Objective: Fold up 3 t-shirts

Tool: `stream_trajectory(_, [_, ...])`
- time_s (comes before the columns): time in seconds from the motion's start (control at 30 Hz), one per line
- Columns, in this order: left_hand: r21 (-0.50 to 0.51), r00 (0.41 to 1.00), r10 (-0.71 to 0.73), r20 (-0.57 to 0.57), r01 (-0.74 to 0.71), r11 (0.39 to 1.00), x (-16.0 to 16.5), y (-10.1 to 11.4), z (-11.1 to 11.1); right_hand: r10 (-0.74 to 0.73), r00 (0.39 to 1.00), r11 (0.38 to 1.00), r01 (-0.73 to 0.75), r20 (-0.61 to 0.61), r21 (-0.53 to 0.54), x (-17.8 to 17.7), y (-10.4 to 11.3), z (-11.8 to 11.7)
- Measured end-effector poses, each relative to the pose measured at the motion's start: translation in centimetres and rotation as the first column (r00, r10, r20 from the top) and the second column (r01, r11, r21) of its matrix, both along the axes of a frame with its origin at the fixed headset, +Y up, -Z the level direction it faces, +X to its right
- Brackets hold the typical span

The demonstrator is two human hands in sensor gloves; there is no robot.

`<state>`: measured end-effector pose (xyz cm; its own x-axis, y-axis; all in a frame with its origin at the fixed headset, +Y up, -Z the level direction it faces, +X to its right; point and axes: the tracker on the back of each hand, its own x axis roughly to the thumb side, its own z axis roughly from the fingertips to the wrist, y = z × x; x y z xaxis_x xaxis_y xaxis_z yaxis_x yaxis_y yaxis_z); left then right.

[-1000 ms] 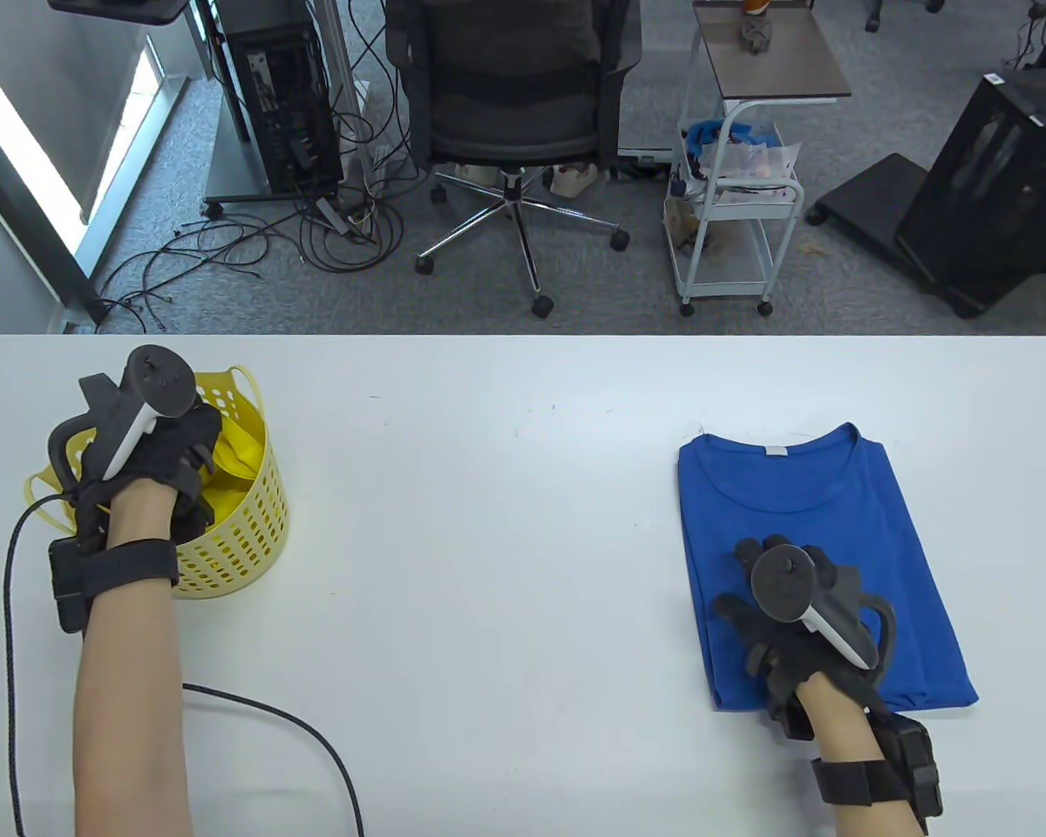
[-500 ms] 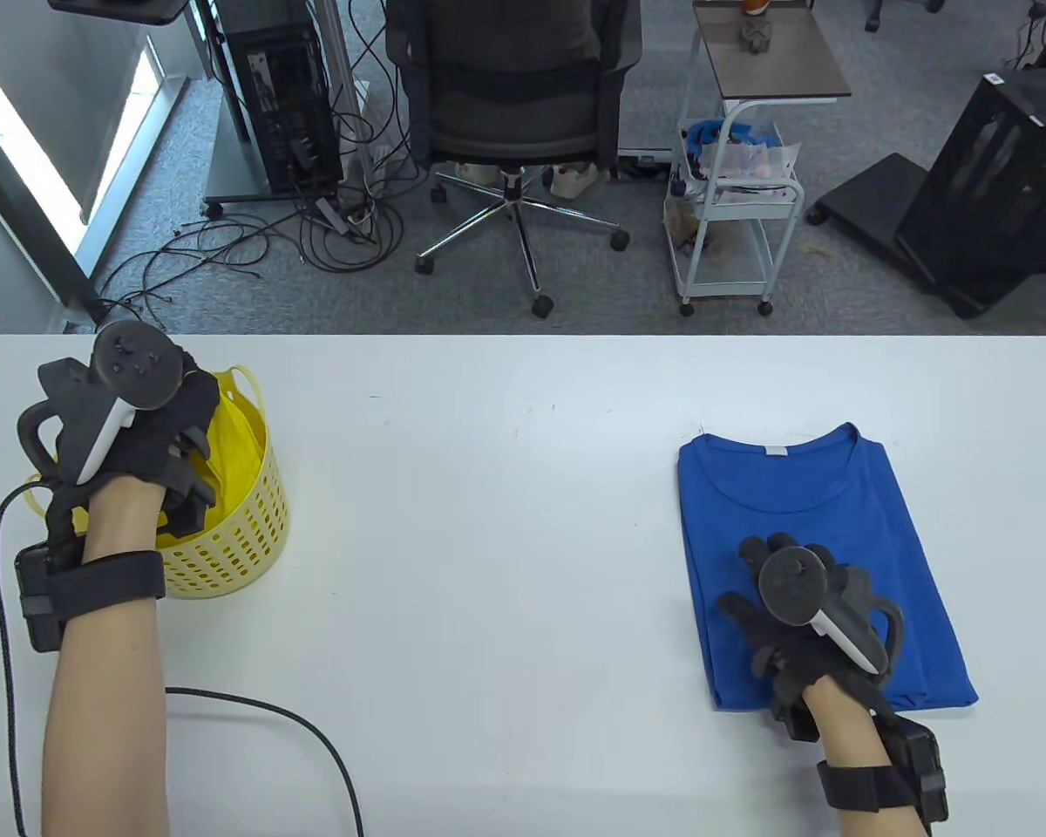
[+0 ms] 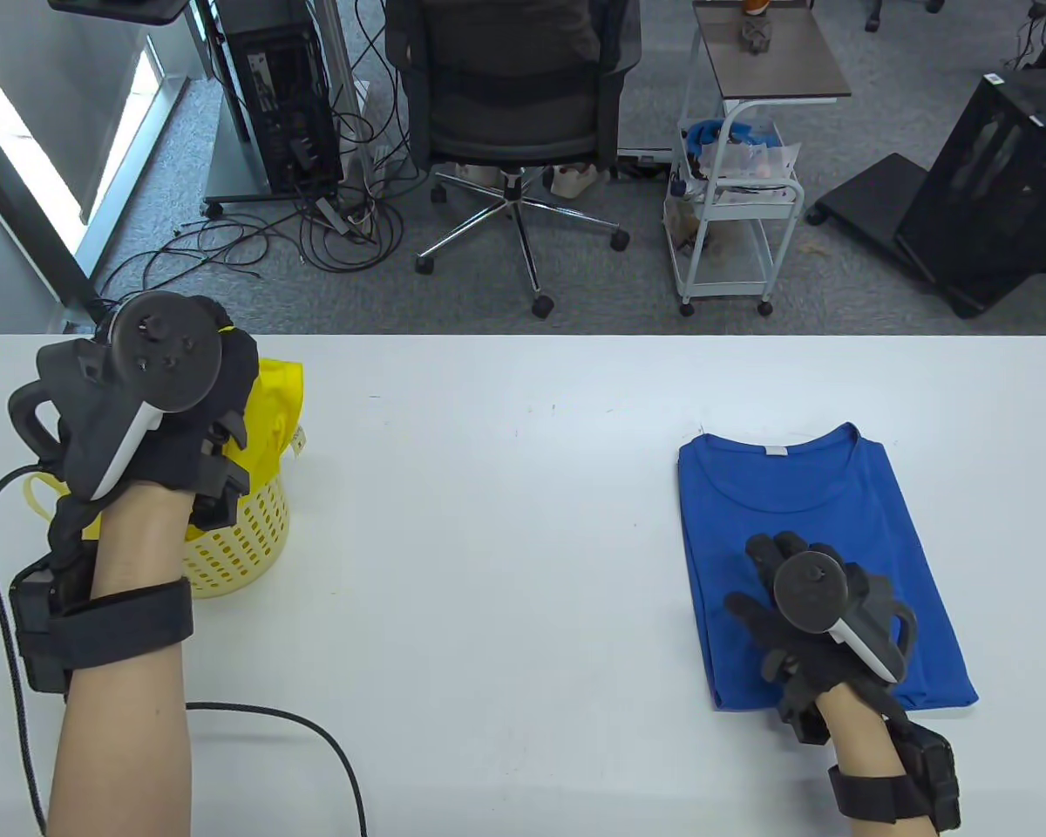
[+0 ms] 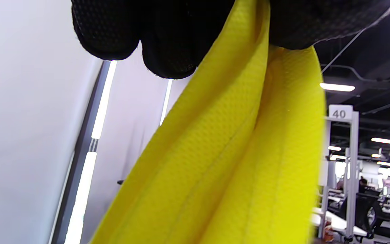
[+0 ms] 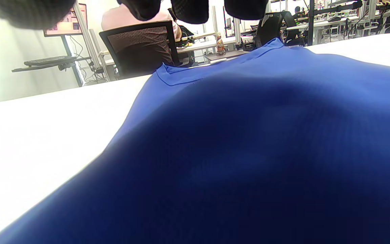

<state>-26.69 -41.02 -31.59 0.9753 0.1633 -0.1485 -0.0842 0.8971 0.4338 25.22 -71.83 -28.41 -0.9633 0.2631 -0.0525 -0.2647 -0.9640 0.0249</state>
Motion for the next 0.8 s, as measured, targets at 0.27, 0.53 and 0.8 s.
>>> stream_trajectory(0.27, [0.076,0.997,-0.001,0.073,-0.005,0.997,4.9,3.4,3.2,-0.035,0.999,0.999,0.036,-0.008,0.021,0.3,0.5,0.3])
stream_trajectory(0.53, [0.145,0.989,0.039,0.144,-0.06,0.988,8.4,6.9,5.9,-0.061,0.998,0.998,0.061,-0.015,0.026,0.5,0.6,0.4])
stream_trajectory(0.8, [0.173,0.969,0.053,0.241,-0.096,0.98,12.4,9.1,7.4,-0.062,0.998,0.998,0.063,-0.015,0.024,0.5,0.6,0.6])
